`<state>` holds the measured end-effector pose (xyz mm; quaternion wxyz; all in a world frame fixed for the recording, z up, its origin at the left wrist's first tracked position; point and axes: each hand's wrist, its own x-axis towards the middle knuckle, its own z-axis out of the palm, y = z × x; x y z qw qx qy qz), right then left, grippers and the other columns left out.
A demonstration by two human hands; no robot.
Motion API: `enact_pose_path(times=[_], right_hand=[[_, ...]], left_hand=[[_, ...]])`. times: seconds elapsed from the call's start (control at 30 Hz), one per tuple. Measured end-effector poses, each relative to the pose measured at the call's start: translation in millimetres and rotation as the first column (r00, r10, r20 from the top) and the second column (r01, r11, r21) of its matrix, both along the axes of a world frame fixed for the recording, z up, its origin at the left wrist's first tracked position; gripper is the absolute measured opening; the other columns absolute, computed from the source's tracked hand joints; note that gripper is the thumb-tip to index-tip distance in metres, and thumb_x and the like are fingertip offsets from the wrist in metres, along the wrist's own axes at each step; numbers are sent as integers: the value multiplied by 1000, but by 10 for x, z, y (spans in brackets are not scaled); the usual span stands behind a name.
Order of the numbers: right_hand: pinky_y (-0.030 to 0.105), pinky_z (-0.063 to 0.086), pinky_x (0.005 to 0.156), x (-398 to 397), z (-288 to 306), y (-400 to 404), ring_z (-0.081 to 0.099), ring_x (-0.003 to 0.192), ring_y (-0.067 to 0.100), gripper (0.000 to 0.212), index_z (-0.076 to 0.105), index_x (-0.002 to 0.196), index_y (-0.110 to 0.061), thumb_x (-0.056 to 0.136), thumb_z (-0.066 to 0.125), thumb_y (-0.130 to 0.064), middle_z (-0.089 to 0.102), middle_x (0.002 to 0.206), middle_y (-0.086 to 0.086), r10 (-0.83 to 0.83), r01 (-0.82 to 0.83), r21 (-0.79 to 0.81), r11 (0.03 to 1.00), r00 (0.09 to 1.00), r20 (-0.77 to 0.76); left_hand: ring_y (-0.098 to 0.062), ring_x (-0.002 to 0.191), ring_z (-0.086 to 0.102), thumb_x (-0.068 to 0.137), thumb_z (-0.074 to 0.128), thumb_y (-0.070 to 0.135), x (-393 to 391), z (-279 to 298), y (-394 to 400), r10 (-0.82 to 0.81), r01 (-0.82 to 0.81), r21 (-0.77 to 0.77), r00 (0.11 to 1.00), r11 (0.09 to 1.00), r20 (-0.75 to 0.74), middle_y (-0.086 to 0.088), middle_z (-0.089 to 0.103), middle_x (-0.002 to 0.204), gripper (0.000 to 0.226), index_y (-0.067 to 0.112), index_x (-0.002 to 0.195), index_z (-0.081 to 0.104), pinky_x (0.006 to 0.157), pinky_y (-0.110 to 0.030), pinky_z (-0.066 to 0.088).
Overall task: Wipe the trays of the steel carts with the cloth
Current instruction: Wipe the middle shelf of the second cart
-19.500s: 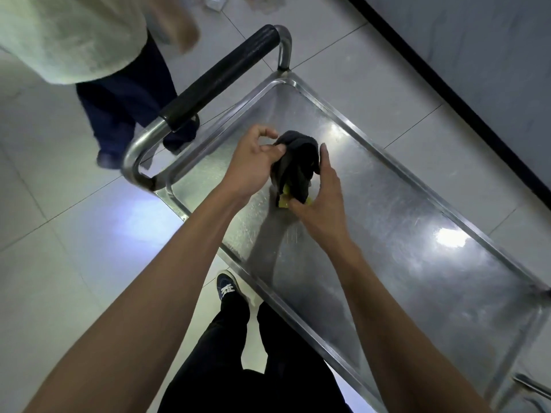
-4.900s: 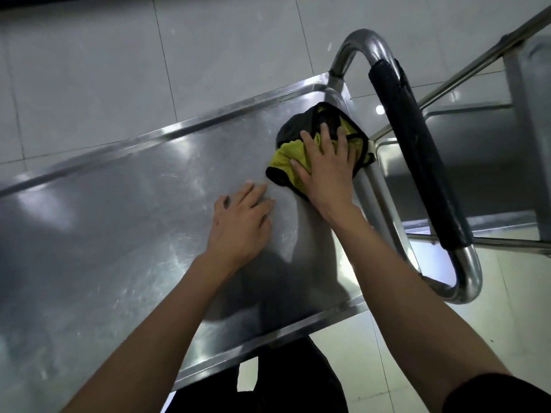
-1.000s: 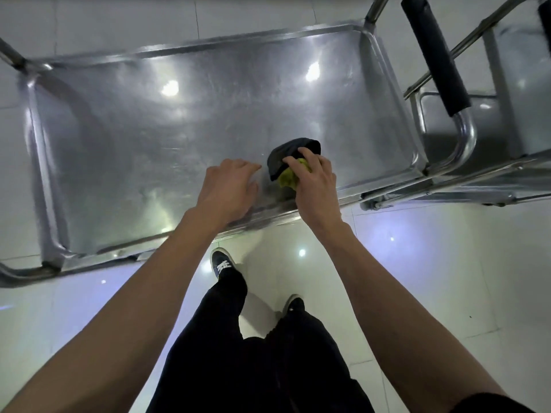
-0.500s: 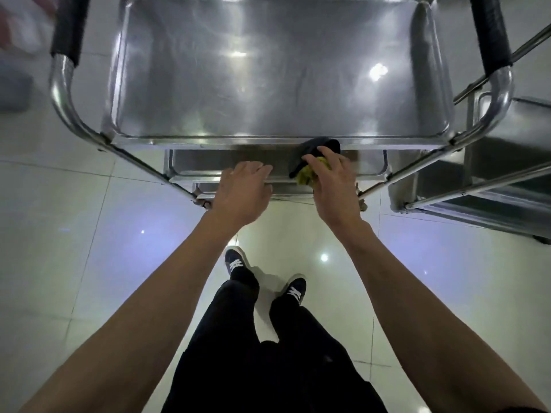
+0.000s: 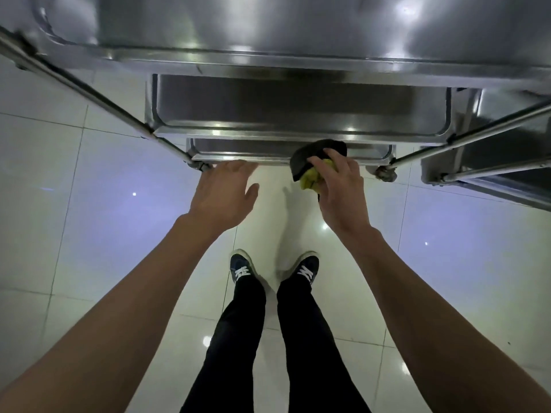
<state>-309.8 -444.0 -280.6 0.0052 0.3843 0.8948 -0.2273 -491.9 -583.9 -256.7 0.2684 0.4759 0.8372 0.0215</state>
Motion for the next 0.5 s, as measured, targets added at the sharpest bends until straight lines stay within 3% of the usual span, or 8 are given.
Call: enact_pose_path(times=[0.2,0.5], right_hand=[[57,46,99,-175,-484,-37,41,130,40,58,57,137,-21,85,66,5,46,149,9,-55,55,-1,998,998,-3],[51,41,107,-483,-908,-92,42,133,37,55,56,139,-20,88,61,0,44,151,5,53,-53,4,999,998,-43]], left_hand=[[-34,123,54,99,53,30,-195,-503,-82,16,-17,55,1000,998,6,-5,60,136,46,21,144,51,98,-46,45],[-26,125,52,98,53,30,-385,-993,-331,123,-121,68,992,990,-21,1,59,137,42,22,139,54,97,-49,46]])
